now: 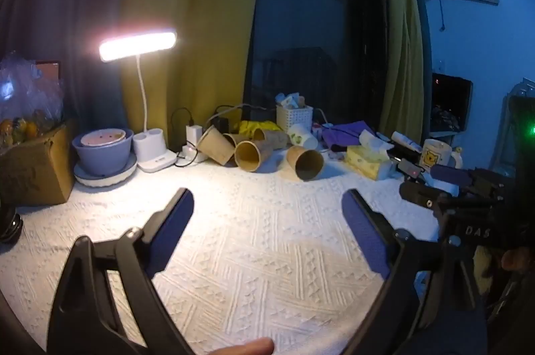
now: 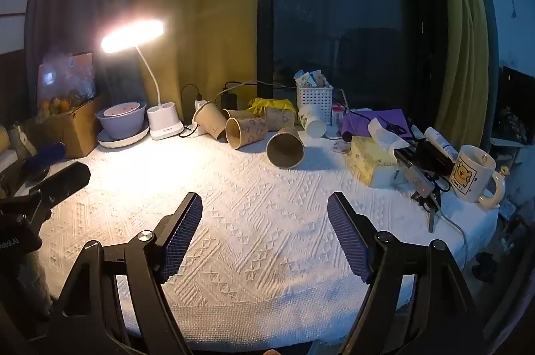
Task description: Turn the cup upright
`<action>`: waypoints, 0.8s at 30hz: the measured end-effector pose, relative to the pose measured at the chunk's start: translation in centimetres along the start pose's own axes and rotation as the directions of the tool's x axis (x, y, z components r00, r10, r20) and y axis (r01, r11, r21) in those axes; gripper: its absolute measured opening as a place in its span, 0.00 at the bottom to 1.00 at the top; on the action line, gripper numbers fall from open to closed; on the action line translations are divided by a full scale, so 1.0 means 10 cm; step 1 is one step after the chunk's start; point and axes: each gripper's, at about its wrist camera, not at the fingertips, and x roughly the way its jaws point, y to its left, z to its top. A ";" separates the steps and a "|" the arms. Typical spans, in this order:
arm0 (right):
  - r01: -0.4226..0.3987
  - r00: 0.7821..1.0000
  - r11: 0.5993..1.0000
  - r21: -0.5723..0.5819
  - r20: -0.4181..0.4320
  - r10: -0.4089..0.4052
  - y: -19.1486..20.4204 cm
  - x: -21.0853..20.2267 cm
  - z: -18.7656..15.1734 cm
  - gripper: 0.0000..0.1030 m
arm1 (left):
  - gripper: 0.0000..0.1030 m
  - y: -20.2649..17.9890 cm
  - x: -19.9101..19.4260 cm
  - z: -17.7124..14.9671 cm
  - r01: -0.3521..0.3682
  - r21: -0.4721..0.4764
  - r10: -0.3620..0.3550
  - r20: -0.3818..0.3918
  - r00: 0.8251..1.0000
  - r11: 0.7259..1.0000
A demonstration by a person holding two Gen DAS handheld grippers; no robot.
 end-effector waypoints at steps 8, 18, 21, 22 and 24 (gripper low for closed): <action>-0.003 1.000 1.000 0.021 -0.019 0.003 -0.05 0.01 -0.01 0.78 | 0.89 -0.03 0.02 0.02 -0.009 -0.017 0.008 -0.046 0.999 1.000; -0.005 1.000 1.000 0.014 -0.014 0.006 -0.05 0.02 -0.01 0.78 | 0.89 0.02 0.04 -0.02 0.005 -0.021 -0.006 -0.046 0.999 1.000; -0.009 1.000 1.000 0.015 -0.015 0.009 -0.05 0.03 -0.02 0.78 | 0.88 0.01 0.05 -0.02 0.008 -0.020 -0.009 -0.050 0.999 1.000; -0.009 1.000 1.000 0.017 -0.016 0.009 -0.05 0.03 -0.02 0.78 | 0.89 0.01 0.06 -0.02 0.007 -0.019 -0.008 -0.051 0.999 1.000; -0.010 1.000 1.000 0.019 -0.016 0.011 -0.05 0.04 -0.02 0.78 | 0.89 0.00 0.05 -0.03 0.006 -0.020 -0.007 -0.051 0.999 1.000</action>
